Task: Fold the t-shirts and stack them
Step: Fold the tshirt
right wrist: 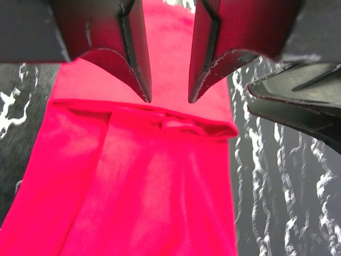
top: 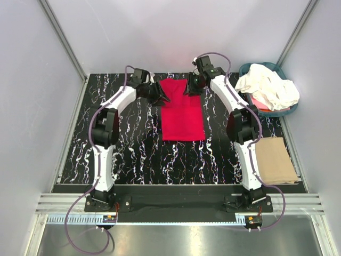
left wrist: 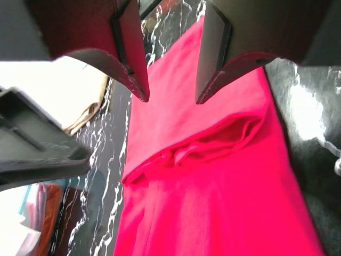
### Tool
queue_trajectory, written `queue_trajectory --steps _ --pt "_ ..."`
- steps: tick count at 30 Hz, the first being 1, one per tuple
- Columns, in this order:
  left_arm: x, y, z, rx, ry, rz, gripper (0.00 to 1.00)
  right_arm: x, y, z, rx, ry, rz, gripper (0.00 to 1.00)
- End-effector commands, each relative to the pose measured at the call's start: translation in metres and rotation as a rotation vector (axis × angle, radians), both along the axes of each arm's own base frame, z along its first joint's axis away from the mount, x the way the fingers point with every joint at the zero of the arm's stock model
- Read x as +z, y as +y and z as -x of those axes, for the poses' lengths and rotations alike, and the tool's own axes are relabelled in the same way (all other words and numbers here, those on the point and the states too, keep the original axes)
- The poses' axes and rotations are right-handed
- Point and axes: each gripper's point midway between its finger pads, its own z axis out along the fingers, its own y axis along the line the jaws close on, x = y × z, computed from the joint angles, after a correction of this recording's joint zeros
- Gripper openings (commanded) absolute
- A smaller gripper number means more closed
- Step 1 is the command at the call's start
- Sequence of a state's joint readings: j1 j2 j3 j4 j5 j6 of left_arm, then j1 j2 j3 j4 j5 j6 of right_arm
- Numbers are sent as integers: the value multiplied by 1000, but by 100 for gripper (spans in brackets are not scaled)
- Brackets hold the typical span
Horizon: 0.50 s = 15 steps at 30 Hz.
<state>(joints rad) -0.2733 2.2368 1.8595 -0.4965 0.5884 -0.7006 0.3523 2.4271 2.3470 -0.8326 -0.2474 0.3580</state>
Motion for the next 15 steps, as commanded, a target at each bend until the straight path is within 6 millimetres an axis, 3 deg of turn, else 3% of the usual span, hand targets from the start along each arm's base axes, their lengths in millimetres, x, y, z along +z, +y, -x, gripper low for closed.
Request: queue_trajectory --steps 1,7,8,9,11,15 --pt "44 -12 33 -59 -39 51 45 23 -7 33 54 57 -4 41" --pt "20 -36 109 -185 28 31 40 25 -11 98 119 133 -93 39" --pt "13 -38 115 -191 43 22 39 24 -12 106 123 142 -107 38" --pt "13 -39 119 -195 39 22 38 8 -17 123 125 195 -110 38" --pt "1 -42 131 -204 58 6 38 16 -21 131 130 181 -169 33" --pt "-19 -35 141 -199 75 -42 36 -12 -35 154 120 289 -255 26"
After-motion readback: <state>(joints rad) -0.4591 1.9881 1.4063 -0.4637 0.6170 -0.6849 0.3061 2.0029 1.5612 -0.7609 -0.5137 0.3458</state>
